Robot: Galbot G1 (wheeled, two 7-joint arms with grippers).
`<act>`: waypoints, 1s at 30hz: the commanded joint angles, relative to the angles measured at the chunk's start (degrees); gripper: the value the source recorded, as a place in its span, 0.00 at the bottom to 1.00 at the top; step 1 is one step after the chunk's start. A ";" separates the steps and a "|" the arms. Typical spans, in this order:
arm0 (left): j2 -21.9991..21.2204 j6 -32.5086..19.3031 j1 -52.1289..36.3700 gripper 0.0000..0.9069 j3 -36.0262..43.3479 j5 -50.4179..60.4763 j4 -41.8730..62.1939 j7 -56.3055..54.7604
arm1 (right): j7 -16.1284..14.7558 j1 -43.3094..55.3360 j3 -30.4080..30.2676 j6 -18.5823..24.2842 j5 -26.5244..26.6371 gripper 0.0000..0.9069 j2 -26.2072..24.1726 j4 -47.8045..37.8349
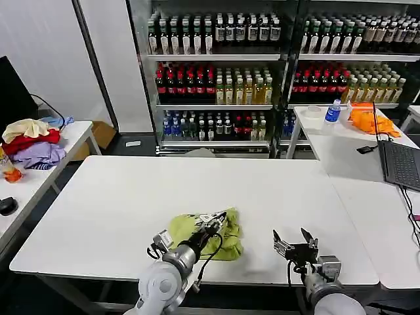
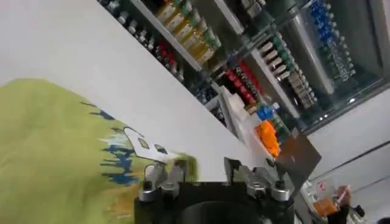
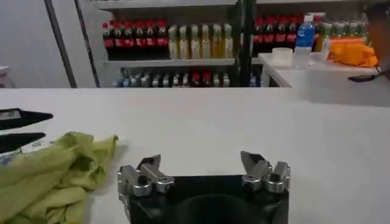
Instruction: Fold and organize the clothes.
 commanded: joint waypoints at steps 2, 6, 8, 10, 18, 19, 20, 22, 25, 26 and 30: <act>4.30 -0.24 4.25 1.00 -5.64 8.09 -5.42 -0.77 | -0.04 0.07 0.16 0.10 0.06 1.00 -0.04 0.06; 8.70 -0.28 7.17 1.00 -12.20 9.64 -4.88 -1.17 | -0.05 0.30 0.03 0.10 0.23 1.00 -0.16 0.23; 10.61 0.00 8.80 1.00 -14.63 10.32 -4.18 -1.30 | -0.03 0.49 0.02 0.11 0.33 1.00 -0.23 0.31; 11.59 0.16 9.75 1.00 -15.99 10.45 -3.49 -1.32 | -0.04 0.54 0.00 0.09 0.32 1.00 -0.27 0.31; 10.00 3.06 11.07 1.00 -15.65 9.14 -1.83 -0.61 | 0.03 0.47 -0.24 0.08 0.26 1.00 -0.15 0.68; 9.43 3.32 10.91 1.00 -15.34 8.95 -1.77 -0.48 | 0.03 0.45 -0.22 0.07 0.25 1.00 -0.12 0.72; 8.99 3.70 10.63 1.00 -14.88 8.69 -1.65 -0.35 | 0.06 0.30 -0.14 0.07 0.24 1.00 -0.09 0.84; 8.22 3.87 10.14 1.00 -14.18 8.39 -1.22 0.14 | 0.08 0.07 0.00 0.03 0.24 1.00 -0.07 1.04; 7.03 3.95 8.63 1.00 -13.28 6.88 -0.14 0.45 | 0.08 -0.46 0.35 0.01 0.24 1.00 -0.14 1.60; 6.74 4.03 8.32 1.00 -13.16 5.76 -0.05 0.59 | 0.08 -0.64 0.56 0.00 0.26 1.00 -0.21 1.82; 5.66 4.04 7.40 1.00 -12.33 4.47 0.66 1.12 | 0.09 -1.03 1.04 -0.02 0.27 1.00 -0.29 2.14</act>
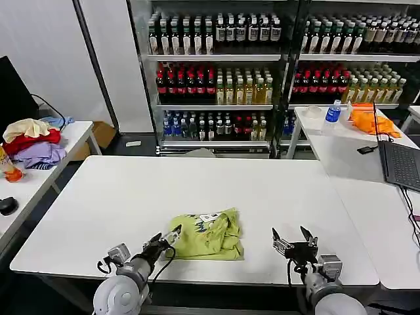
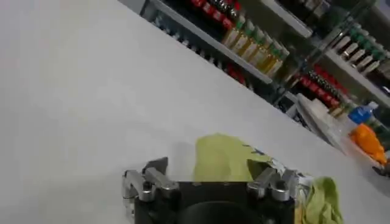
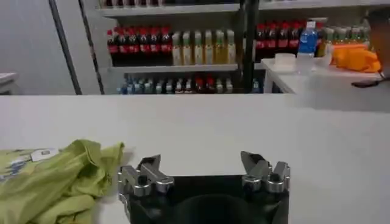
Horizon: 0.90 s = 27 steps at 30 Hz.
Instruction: Fold and organize the clothes.
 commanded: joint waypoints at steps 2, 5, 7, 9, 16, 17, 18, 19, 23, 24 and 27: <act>-2.34 1.03 -0.98 1.00 0.45 -4.01 1.59 1.00 | 0.05 -0.80 0.74 -0.03 0.02 1.00 -0.05 0.82; -2.85 0.80 -1.13 1.00 0.66 -4.24 1.94 1.21 | 0.08 -1.03 0.82 -0.05 0.01 1.00 -0.01 1.04; -3.23 0.47 -1.20 0.83 0.61 -5.14 2.20 1.20 | 0.10 -1.17 0.84 -0.06 -0.01 1.00 0.05 1.18; -3.37 0.07 -1.30 0.32 0.60 -5.15 2.44 1.21 | 0.13 -1.24 0.86 -0.07 0.00 1.00 0.08 1.29; -3.40 -0.51 -0.57 0.13 -0.37 -8.06 2.35 2.07 | 0.25 -1.57 0.92 -0.15 -0.07 1.00 0.33 1.73; -3.45 -0.58 -0.36 0.12 -0.57 -8.53 2.17 2.34 | 0.25 -1.62 1.00 -0.17 -0.08 1.00 0.34 1.85; -3.52 -0.61 -0.19 0.12 -0.74 -8.98 2.04 2.49 | 0.28 -1.64 1.06 -0.19 -0.07 1.00 0.35 1.90; -3.68 -0.75 0.01 0.12 -0.99 -9.47 1.87 2.72 | 0.30 -1.72 1.19 -0.23 -0.06 1.00 0.34 2.05; -4.41 -1.18 0.37 0.11 -2.00 -11.87 0.74 3.33 | 0.36 -1.97 1.57 -0.29 -0.01 1.00 0.20 2.42; -4.51 -1.25 0.41 0.11 -2.12 -12.14 0.60 3.46 | 0.37 -1.98 1.60 -0.29 -0.01 1.00 0.16 2.44; -4.82 -1.48 0.26 0.11 -2.88 -13.10 -0.29 3.79 | 0.41 -2.06 1.71 -0.32 0.00 1.00 0.19 2.64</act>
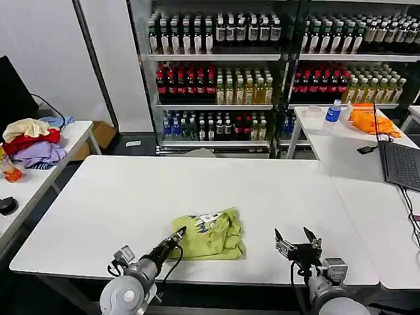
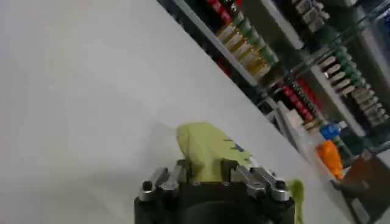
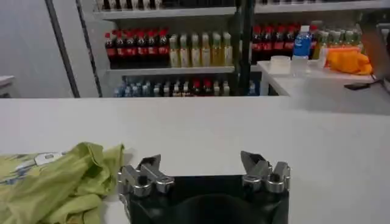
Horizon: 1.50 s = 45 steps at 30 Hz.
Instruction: Fold and organize the clothes.
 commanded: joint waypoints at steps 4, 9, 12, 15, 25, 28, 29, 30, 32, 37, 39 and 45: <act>-0.66 -0.62 -0.35 0.10 -3.20 -6.35 -2.99 1.11 | 0.09 -0.50 0.37 -0.06 0.02 1.00 0.19 0.64; 0.91 -0.12 -0.06 0.09 -7.47 -8.71 -5.06 0.83 | 0.03 -1.17 1.05 -0.03 0.06 1.00 0.16 1.27; 4.51 0.65 0.29 0.08 -12.34 -10.02 -6.57 0.60 | -0.02 -1.48 1.65 0.04 0.38 1.00 0.10 1.50; 11.30 1.71 0.50 0.08 -17.48 -11.87 -7.60 0.06 | -0.05 -1.44 1.65 0.14 0.57 1.00 0.13 1.56; 40.69 7.67 1.05 0.04 -35.03 -22.85 -3.21 0.02 | -0.09 0.50 0.62 0.19 1.74 1.00 -0.26 2.03; 46.42 7.74 0.06 0.03 -35.29 -23.40 -1.46 -0.01 | -0.14 0.52 1.25 0.24 2.48 1.00 -0.82 2.46; 47.85 7.76 -0.22 0.03 -34.95 -23.30 -1.75 -0.10 | -0.16 0.41 1.54 0.25 2.75 1.00 -0.91 2.65; 48.55 7.77 -0.44 0.03 -34.38 -22.72 -2.40 -0.18 | -0.17 0.31 1.74 0.25 2.87 1.00 -0.97 2.79; 49.15 7.71 -0.40 0.03 -31.54 -17.99 -4.29 0.14 | -0.19 0.00 2.03 0.31 2.85 1.00 -1.01 3.01; 44.84 7.50 1.74 0.03 -19.44 2.50 -8.04 -0.20 | -0.19 -0.83 2.39 0.58 2.60 1.00 -0.66 3.36; 41.46 7.47 0.81 0.02 -13.82 8.83 -9.22 -1.25 | -0.15 -1.37 2.56 0.60 2.25 1.00 -0.33 3.55; 30.46 7.45 -4.44 0.03 3.26 28.23 -9.55 -1.84 | -0.06 -2.60 3.17 0.61 1.17 1.00 0.36 3.54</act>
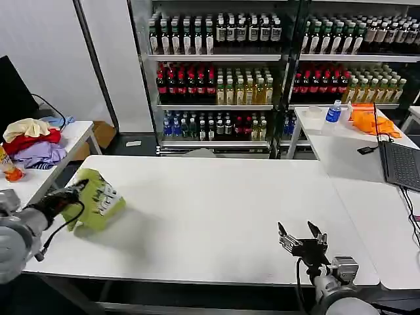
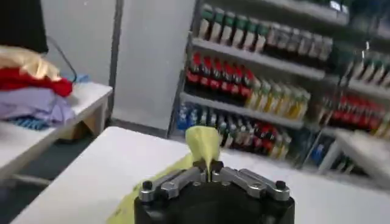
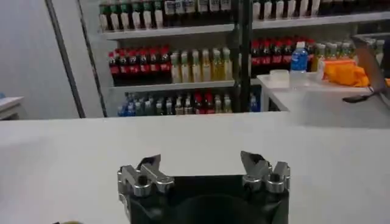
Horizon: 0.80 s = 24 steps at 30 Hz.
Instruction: Fold and organize the clothes.
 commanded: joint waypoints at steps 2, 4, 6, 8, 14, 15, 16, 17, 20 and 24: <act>-9.90 0.79 -7.19 0.02 28.17 34.96 -2.18 -1.65 | 0.16 -1.22 0.73 -0.07 -0.81 1.00 0.52 -0.01; -10.76 0.84 -9.71 0.02 30.81 34.22 -3.08 -1.97 | 0.20 -1.61 1.18 -0.14 -0.99 1.00 0.67 0.12; -10.94 0.85 -11.29 0.03 31.75 32.80 -3.77 -2.09 | 0.19 -1.84 1.40 -0.15 -1.11 1.00 0.72 0.11; -11.45 0.88 -13.89 0.03 33.96 31.25 -3.56 -2.44 | 0.18 -1.99 1.60 -0.16 -1.35 1.00 0.87 -0.25; -16.10 0.88 -21.56 0.03 40.52 28.57 1.87 -3.91 | 0.16 -1.70 1.65 -0.16 -1.51 1.00 1.35 -0.94; -17.59 0.87 -22.95 0.03 41.79 28.05 3.19 -4.25 | 0.16 -1.66 1.73 -0.16 -1.53 1.00 1.40 -1.08; -18.90 0.87 -24.26 0.03 42.86 27.03 4.70 -4.61 | 0.14 -1.64 1.85 -0.15 -1.52 1.00 1.42 -1.26; -20.47 0.87 -25.32 0.02 44.12 26.61 6.00 -4.81 | 0.11 -1.62 1.99 -0.14 -1.52 1.00 1.42 -1.37; -23.44 0.81 -27.75 0.03 46.78 25.98 9.33 -4.83 | 0.07 -1.49 2.24 -0.12 -1.41 1.00 1.32 -1.66; -29.02 0.78 -30.69 0.02 49.96 25.64 14.23 -4.86 | 0.05 -1.04 2.43 -0.12 -1.19 1.00 1.11 -2.03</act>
